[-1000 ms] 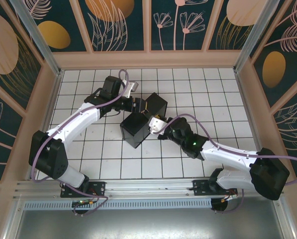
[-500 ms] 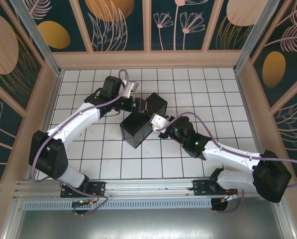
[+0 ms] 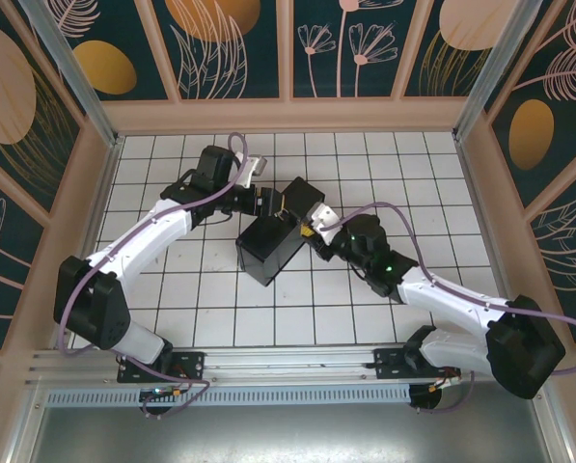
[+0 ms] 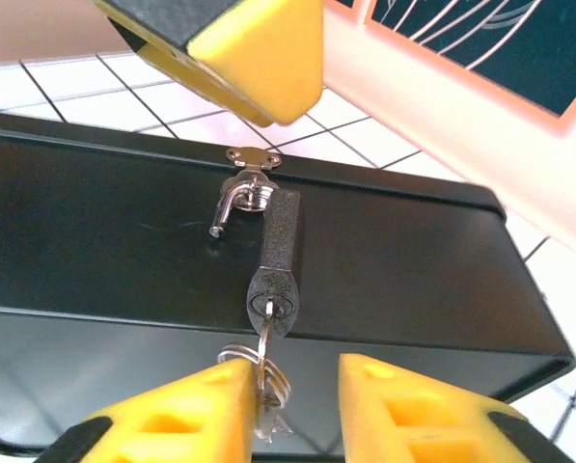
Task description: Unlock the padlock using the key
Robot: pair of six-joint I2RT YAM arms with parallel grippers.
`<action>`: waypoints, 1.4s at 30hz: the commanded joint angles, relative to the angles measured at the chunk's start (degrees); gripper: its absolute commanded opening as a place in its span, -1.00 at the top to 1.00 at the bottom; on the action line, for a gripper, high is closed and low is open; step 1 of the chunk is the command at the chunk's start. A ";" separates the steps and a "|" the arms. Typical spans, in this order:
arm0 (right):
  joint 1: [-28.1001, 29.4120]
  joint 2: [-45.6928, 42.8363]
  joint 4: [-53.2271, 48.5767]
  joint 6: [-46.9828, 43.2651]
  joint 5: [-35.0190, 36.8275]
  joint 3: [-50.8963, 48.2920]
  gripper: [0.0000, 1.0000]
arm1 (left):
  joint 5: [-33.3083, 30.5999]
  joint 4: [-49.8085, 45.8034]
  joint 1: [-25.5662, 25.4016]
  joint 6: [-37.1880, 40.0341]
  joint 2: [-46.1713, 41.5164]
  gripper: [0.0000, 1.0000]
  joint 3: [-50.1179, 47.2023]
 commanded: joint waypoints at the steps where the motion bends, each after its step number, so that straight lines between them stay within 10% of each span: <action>1: -1.47 -0.45 -1.52 6.39 -5.77 2.58 0.33 | 0.12 -0.27 0.70 -0.45 -1.92 -0.35 2.10; 28: 0.53 5.59 -5.99 6.27 -3.42 11.94 0.01 | -3.16 -2.02 1.94 -0.13 -4.47 -0.34 0.48; 42: 1.67 10.93 -18.67 17.18 0.55 21.47 0.66 | -5.04 -2.98 2.28 0.27 -6.70 -0.34 -1.65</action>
